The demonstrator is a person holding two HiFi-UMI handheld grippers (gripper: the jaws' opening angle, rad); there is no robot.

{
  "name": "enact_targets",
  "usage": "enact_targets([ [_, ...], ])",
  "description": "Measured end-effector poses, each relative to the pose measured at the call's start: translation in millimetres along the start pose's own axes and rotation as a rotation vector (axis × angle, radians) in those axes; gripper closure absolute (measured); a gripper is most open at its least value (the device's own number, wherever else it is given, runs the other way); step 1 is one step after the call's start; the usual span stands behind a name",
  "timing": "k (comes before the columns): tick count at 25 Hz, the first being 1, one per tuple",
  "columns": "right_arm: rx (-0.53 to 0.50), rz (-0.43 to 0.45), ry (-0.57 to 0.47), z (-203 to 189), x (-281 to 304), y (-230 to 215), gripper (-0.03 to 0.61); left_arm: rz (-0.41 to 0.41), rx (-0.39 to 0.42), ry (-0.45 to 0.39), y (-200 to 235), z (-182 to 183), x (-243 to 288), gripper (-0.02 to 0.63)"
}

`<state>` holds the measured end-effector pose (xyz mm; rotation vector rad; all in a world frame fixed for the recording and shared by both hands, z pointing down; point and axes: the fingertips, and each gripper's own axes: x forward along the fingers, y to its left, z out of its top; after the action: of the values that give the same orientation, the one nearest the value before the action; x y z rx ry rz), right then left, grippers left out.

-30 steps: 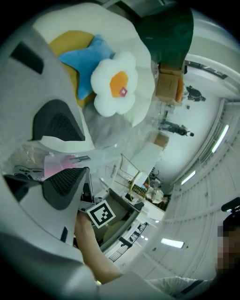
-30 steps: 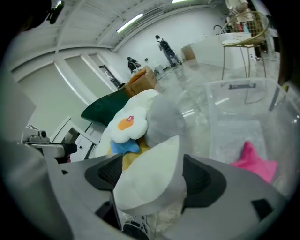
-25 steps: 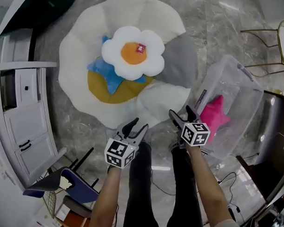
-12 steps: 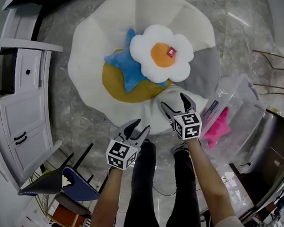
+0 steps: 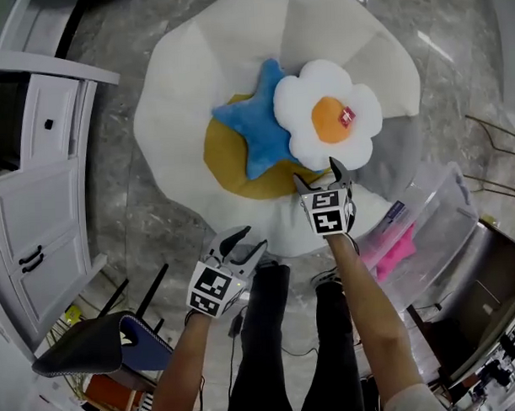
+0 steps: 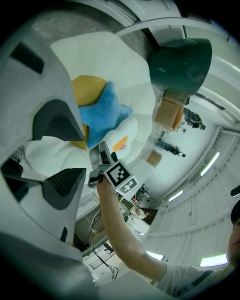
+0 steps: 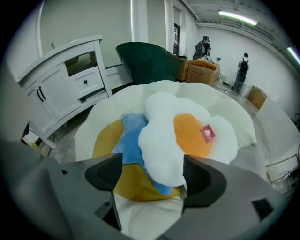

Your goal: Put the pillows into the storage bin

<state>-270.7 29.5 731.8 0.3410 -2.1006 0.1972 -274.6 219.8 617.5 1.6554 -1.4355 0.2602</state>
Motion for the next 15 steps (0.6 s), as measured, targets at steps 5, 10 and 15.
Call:
enact_targets([
  [5, -0.088, -0.065, 0.069, 18, 35, -9, 0.179, 0.03, -0.065, -0.027, 41, -3, -10, 0.431],
  [10, -0.117, -0.106, 0.16, 16, 62, -19, 0.187, 0.055, -0.08, -0.032, 70, -5, -25, 0.431],
  [15, -0.146, -0.139, 0.156, 19, 59, -28, 0.363, 0.089, -0.1, -0.047, 96, -4, -38, 0.431],
])
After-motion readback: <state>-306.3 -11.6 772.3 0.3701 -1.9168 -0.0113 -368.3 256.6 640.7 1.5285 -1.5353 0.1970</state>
